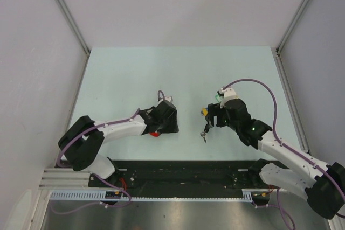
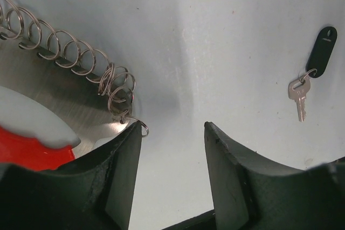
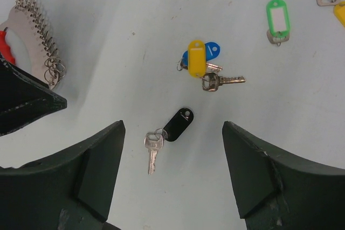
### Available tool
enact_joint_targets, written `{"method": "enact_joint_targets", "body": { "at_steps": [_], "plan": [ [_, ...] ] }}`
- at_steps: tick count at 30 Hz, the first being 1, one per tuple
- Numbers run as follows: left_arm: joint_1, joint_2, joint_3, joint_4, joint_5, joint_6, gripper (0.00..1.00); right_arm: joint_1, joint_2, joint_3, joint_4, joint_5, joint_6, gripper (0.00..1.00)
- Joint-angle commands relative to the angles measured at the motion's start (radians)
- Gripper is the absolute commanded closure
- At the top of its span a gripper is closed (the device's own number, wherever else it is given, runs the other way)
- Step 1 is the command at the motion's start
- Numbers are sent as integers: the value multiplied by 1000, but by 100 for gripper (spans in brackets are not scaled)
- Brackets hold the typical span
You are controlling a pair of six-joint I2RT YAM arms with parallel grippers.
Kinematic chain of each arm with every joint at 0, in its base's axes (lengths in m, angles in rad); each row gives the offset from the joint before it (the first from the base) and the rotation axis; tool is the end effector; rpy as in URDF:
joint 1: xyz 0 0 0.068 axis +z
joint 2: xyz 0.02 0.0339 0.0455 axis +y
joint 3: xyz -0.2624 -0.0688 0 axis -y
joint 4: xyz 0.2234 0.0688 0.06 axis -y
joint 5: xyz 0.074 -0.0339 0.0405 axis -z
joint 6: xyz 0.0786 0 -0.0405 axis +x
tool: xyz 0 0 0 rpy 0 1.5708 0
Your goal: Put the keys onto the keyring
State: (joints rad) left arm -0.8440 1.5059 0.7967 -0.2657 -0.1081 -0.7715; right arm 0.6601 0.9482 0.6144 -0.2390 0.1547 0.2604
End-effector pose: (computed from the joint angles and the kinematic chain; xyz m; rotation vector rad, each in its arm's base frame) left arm 0.2037 -0.2163 0.1495 0.0513 2.6124 -0.4822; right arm 0.1853 0.1285 0.2280 -0.3389 2.1323 0.3724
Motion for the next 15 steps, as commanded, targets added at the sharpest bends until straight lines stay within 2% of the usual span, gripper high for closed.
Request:
{"method": "enact_joint_targets", "body": {
  "at_steps": [1, 8, 9, 15],
  "plan": [
    [-7, 1, 19, 13, -4, -32, 45, 13, -17, -2, 41, -11, -7, 22],
    [-13, -53, 21, -43, -56, -9, 47, 30, -15, -2, 44, -18, -7, 25],
    [-13, -55, 19, -44, -58, -8, 50, 30, -14, -2, 44, -20, -6, 26],
    [-15, -44, -5, -20, -47, -18, 53, 41, -12, -2, 44, -23, -1, 29]
  ]
}}
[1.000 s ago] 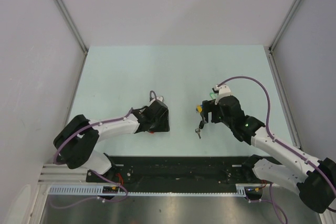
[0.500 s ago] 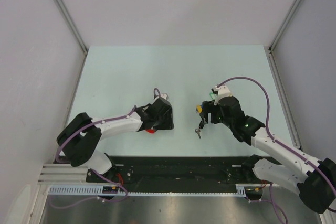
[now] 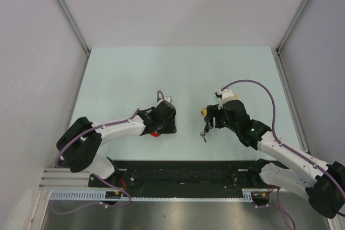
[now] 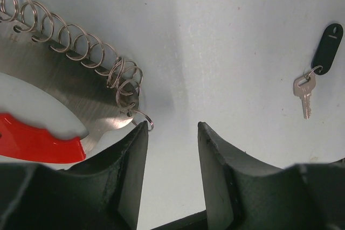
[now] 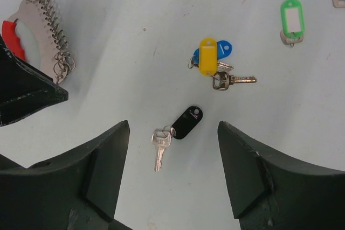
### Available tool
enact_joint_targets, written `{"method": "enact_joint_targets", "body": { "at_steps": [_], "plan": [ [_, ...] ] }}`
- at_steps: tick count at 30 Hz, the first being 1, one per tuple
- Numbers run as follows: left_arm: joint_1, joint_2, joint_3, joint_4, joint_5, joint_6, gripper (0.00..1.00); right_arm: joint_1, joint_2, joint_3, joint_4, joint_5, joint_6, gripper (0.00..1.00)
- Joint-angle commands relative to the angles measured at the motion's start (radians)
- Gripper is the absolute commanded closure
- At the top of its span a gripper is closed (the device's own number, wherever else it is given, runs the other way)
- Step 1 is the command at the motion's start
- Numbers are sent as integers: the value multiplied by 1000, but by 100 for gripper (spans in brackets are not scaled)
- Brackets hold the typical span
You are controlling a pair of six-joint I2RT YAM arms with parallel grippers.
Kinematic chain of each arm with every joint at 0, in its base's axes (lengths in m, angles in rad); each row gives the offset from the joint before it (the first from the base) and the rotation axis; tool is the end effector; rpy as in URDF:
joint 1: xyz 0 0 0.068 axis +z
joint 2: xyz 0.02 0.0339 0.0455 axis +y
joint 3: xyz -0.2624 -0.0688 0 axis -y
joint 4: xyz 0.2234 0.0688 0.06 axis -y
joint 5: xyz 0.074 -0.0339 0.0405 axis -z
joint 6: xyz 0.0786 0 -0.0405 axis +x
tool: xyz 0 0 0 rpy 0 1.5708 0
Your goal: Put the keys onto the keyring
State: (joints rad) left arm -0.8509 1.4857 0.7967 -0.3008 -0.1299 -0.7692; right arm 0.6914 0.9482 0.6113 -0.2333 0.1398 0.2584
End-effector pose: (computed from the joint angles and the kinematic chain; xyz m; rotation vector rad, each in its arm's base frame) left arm 0.2000 -0.2126 0.1522 0.0560 2.6137 -0.4488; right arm 0.1807 0.1353 0.2275 -0.3834 2.1281 0.4056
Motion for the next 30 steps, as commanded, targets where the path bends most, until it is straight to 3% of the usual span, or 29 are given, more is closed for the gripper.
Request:
{"method": "enact_joint_targets", "body": {
  "at_steps": [1, 17, 30],
  "plan": [
    [-8, -19, -7, 20, -24, -24, 54, 11, -12, 1, 40, -9, 1, 29],
    [-8, 16, -45, 91, -45, -71, 57, 45, -19, -5, 38, -17, 7, 33],
    [-8, 77, -14, 172, 27, -87, 59, 79, -25, -21, 52, -3, 22, 34]
  ]
}}
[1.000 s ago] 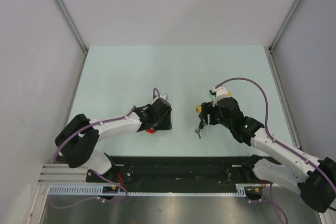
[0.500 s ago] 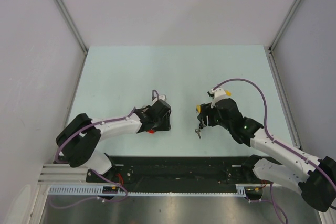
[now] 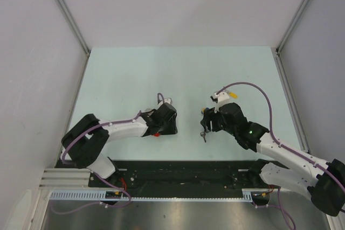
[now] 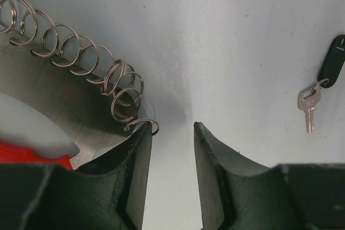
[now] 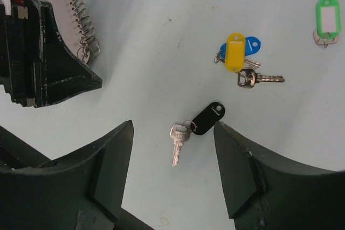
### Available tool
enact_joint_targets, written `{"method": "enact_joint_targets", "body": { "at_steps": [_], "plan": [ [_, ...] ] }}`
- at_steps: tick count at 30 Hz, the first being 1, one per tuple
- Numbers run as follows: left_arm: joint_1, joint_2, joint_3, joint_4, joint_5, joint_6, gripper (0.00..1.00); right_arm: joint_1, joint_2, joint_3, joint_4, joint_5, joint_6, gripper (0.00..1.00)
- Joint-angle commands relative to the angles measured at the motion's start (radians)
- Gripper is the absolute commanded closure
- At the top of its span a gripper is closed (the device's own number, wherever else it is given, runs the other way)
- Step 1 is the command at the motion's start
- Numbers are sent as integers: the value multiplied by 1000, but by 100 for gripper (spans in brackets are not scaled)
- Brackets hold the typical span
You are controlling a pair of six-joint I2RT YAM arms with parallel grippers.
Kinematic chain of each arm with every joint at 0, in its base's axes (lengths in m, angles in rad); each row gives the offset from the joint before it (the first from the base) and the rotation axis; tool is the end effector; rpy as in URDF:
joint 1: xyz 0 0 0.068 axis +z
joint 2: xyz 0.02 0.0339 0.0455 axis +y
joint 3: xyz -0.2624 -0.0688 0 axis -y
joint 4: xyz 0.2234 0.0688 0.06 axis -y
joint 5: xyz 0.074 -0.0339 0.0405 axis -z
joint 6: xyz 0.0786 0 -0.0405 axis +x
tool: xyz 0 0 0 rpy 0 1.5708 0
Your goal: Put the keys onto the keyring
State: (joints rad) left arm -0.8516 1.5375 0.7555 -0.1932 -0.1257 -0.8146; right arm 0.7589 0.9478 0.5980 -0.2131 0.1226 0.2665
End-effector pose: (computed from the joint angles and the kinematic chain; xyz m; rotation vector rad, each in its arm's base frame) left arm 0.2033 -0.2172 0.1351 -0.0021 2.6098 -0.4822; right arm 0.1705 0.1485 0.2253 -0.4565 2.1173 0.4698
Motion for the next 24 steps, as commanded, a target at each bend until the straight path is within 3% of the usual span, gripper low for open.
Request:
{"method": "enact_joint_targets", "body": {
  "at_steps": [1, 10, 19, 24],
  "plan": [
    [-7, 30, 30, 73, 40, -44, 58, 13, -26, -10, 32, 15, 14, 34],
    [-7, 69, 110, 137, 101, -15, 56, 14, -35, -15, 40, 12, 16, 34],
    [-7, -92, 65, 15, -8, 29, 32, 5, -6, -6, 84, -89, 10, 41],
    [23, -226, 61, -112, -104, 95, 26, 5, 107, 51, 75, -204, -35, 44]
  ]
}}
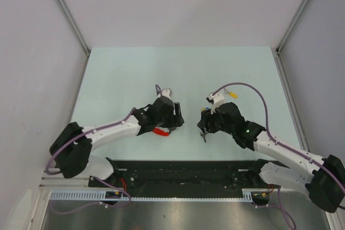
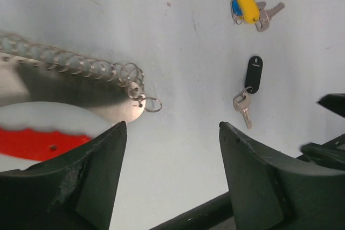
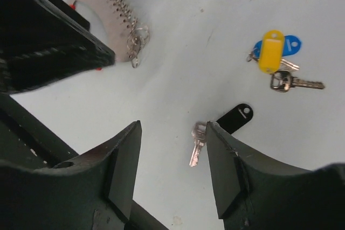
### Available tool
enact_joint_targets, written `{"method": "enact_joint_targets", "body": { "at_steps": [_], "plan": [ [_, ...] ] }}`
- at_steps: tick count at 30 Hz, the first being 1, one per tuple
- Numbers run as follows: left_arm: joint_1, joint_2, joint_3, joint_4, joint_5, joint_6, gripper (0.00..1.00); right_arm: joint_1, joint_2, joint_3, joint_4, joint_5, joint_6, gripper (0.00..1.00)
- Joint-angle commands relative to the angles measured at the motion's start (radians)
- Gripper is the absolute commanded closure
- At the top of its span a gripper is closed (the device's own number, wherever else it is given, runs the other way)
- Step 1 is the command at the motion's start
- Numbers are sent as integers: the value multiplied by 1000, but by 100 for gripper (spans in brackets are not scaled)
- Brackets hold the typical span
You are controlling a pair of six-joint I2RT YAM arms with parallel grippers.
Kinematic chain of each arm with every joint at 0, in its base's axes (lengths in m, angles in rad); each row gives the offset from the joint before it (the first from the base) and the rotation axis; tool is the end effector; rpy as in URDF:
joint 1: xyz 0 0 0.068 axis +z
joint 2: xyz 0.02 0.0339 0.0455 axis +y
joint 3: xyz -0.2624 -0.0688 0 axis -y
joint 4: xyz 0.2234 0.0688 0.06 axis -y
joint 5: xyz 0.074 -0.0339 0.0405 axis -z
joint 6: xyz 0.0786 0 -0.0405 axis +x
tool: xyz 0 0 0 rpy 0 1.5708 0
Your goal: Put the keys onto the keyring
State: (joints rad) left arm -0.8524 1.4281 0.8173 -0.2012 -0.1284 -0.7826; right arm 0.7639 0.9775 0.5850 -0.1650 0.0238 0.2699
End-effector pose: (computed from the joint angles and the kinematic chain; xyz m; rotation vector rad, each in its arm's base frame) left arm 0.2081 -0.2227 0.1840 0.0229 2.4659 -0.6086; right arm 0.1689 0.1592 0.2203 -0.5201 2.1217 0.5765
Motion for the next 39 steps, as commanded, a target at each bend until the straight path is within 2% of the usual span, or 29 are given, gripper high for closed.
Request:
{"method": "enact_joint_targets", "body": {
  "at_steps": [1, 8, 14, 18, 22, 29, 34, 39],
  "plan": [
    [39, -141, 0, -121, -111, 75, 24, 2, 99, 94, 18, -120, -47, 45],
    [280, -323, 71, -279, -94, 293, 8, 17, 354, 297, -140, -162, -132, 46],
    [414, -454, 131, -277, -99, 506, 4, 34, 579, 487, -302, -206, -193, 49],
    [418, -541, 73, -212, -140, 586, 1, 48, 696, 631, -384, -216, -219, 53],
    [420, -623, -18, -127, -114, 623, 0, 63, 812, 741, -476, -229, -241, 53],
    [420, -673, -46, -127, -122, 663, 0, 78, 990, 894, -571, -245, -267, 60],
    [420, -695, -53, -129, -117, 666, 0, 84, 1056, 982, -622, -252, -296, 62],
    [420, -706, -58, -127, -109, 666, 0, 86, 1110, 1038, -660, -259, -317, 70]
  ]
}}
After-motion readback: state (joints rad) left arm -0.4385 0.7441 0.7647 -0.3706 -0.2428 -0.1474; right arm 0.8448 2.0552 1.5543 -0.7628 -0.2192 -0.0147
